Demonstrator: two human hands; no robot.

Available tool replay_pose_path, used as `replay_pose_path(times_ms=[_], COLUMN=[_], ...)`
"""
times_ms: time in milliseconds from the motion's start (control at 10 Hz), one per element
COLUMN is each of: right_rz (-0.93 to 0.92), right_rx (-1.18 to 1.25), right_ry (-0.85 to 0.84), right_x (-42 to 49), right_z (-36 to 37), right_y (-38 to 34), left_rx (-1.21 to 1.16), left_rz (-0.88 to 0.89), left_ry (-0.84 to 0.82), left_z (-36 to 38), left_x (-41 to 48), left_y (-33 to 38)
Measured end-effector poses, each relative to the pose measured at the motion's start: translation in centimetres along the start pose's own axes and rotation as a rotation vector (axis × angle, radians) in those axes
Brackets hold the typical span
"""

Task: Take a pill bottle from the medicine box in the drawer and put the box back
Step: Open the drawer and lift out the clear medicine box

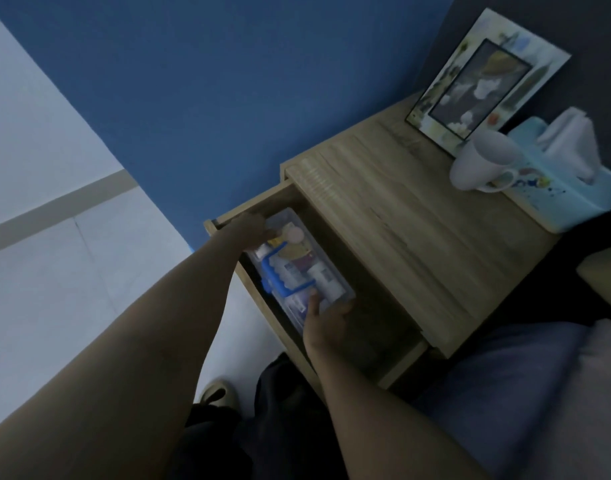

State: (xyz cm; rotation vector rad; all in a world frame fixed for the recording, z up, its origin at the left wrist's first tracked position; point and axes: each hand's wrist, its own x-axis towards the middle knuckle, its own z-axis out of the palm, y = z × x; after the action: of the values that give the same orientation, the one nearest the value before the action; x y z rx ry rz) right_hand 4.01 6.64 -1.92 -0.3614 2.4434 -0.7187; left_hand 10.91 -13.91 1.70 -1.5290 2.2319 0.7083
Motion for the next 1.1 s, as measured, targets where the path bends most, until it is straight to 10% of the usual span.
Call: replay_pose_path(times_ms=[600, 1100], right_rz=[-0.307, -0.438], right_rx=[0.181, -0.043], right_ry=[0.050, -0.013], right_x=[2.0, 18.2], right_z=[-15.7, -21.1], right_y=[-9.7, -12.4], left_rx=[-0.293, -0.935], left_rz=[0.050, 0.118], left_ry=[0.364, 0.341], left_z=[-13.8, -6.9], left_x=[-11.2, -2.8], left_y=[6.6, 11.3])
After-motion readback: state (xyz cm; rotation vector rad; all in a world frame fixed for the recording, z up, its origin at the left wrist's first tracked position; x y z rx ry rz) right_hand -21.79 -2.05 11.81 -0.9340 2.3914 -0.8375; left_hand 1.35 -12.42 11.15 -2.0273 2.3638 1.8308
